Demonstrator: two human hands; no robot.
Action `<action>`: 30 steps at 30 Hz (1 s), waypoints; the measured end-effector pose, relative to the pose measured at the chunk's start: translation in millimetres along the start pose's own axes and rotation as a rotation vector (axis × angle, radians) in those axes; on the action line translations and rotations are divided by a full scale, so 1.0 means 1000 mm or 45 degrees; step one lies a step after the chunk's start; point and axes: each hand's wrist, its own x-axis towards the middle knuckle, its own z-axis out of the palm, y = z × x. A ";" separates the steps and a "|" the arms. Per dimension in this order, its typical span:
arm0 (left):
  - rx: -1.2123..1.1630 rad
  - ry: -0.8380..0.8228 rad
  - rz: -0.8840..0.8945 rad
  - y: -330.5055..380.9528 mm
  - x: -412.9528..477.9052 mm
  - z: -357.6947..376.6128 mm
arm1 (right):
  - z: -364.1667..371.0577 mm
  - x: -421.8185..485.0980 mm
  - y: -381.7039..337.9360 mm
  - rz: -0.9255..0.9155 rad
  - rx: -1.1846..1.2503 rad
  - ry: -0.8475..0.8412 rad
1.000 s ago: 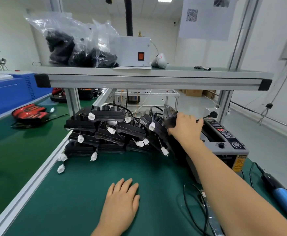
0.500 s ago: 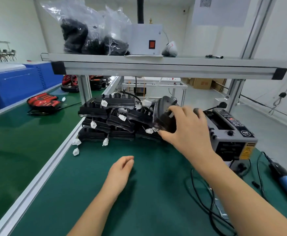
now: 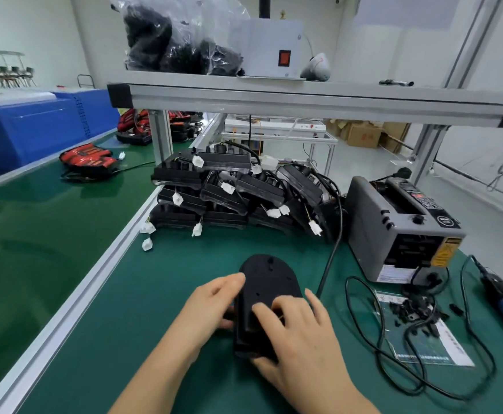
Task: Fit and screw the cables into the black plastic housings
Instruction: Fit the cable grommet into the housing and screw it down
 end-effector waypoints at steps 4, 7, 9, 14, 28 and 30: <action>0.171 0.017 0.052 -0.009 -0.006 0.001 | 0.008 -0.009 -0.003 -0.052 0.003 -0.037; 0.226 -0.052 0.122 -0.012 -0.010 0.001 | 0.010 -0.015 0.000 -0.122 0.023 -0.046; 0.310 -0.082 0.174 -0.015 -0.010 0.000 | 0.008 -0.020 0.009 -0.146 0.105 -0.023; 0.640 0.003 0.111 -0.026 -0.003 0.002 | -0.006 -0.029 0.048 0.044 0.218 -0.084; 0.809 -0.219 0.506 -0.041 -0.036 -0.003 | 0.007 -0.038 0.052 0.118 0.734 0.008; 0.827 -0.236 0.538 -0.040 -0.039 -0.007 | 0.007 -0.040 0.050 0.073 0.729 -0.009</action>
